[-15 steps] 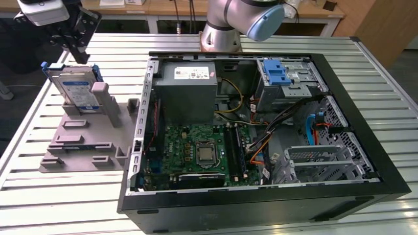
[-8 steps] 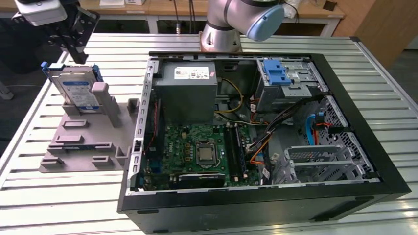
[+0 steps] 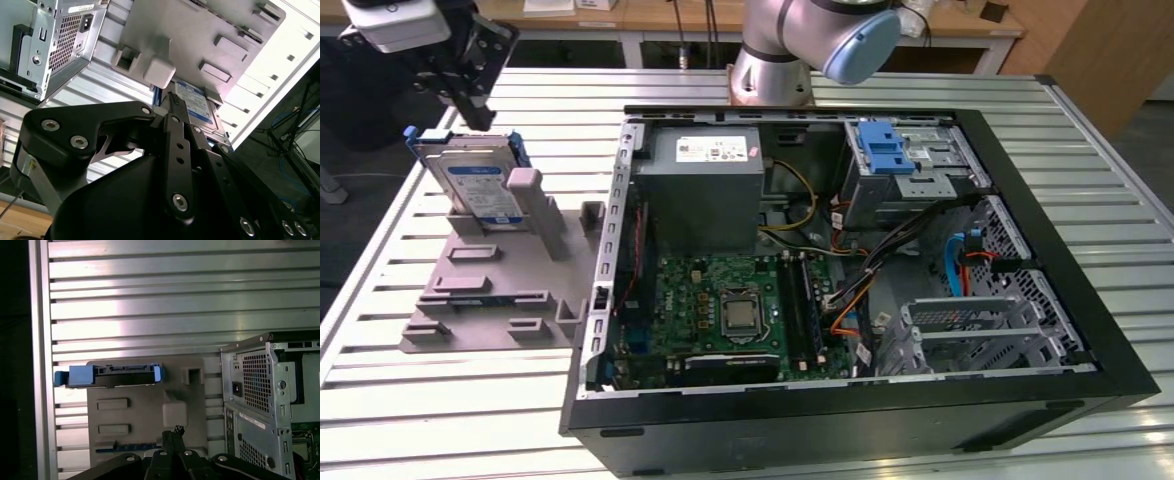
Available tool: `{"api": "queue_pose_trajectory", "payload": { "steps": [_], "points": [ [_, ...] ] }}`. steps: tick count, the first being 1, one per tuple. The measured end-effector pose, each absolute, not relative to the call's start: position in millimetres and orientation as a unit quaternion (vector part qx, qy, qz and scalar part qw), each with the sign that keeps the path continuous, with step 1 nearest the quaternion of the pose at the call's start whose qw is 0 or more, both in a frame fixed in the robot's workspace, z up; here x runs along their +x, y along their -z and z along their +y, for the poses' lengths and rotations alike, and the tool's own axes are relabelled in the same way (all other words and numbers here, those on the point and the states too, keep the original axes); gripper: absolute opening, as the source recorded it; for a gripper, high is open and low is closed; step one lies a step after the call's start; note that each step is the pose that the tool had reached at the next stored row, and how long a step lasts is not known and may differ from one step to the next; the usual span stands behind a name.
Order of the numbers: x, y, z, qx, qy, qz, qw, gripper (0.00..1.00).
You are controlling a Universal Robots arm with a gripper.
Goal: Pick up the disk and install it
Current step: 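Reach for the disk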
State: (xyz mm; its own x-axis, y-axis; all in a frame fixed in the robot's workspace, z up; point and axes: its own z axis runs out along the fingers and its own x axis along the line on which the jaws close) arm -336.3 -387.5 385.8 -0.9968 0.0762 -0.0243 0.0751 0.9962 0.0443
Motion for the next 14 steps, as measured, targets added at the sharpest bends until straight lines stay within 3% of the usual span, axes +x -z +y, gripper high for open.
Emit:
{"api": "queue_pose_trajectory", "payload": {
  "steps": [14],
  "points": [
    [-368, -380, -363, 0.038, -0.021, 0.999, 0.008, 0.11]
  ]
}}
